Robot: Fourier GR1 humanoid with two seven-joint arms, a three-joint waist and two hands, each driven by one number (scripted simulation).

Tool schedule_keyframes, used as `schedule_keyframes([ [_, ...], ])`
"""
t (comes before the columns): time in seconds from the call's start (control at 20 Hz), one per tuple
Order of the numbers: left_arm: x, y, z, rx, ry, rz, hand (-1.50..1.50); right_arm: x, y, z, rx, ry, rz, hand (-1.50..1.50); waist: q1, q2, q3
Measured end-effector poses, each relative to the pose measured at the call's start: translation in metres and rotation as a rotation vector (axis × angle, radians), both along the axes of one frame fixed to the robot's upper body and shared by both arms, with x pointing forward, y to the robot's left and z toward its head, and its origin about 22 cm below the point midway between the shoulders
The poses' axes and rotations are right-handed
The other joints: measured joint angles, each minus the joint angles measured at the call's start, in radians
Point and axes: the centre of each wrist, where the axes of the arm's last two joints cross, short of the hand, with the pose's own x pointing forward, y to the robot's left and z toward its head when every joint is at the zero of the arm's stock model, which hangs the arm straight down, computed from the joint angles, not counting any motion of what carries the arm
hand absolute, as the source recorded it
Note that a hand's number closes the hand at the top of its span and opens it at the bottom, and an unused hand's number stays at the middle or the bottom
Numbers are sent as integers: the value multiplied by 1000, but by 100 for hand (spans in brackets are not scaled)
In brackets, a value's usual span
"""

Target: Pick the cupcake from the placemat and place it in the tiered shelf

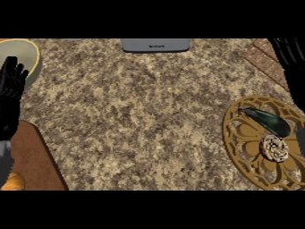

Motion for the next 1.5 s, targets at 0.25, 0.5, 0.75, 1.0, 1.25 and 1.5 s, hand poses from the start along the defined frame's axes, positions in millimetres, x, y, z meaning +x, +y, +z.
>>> schedule_keyframes([
  [0.25,-19,16,-26,0,158,19,0,-19,-1,-23,-72,19,130,150,10,-1,-4],
  [0.5,-46,28,-63,-29,343,46,0,-38,-39,-46,-341,54,-147,-150,-14,-1,-9],
  [0.75,-56,32,-69,-51,415,27,0,-91,-28,-111,-402,59,-171,-150,-3,-2,-6],
  [1.0,-55,35,-69,-59,436,25,0,-132,-30,-109,-541,63,-225,-150,-4,-4,-7],
  [1.25,-60,34,-75,-60,444,26,0,-150,-41,-80,-808,96,-326,-150,-4,-5,-9],
  [1.5,-57,33,-72,-52,447,13,0,-156,-46,-52,-1090,203,-308,-150,6,-2,-10],
])
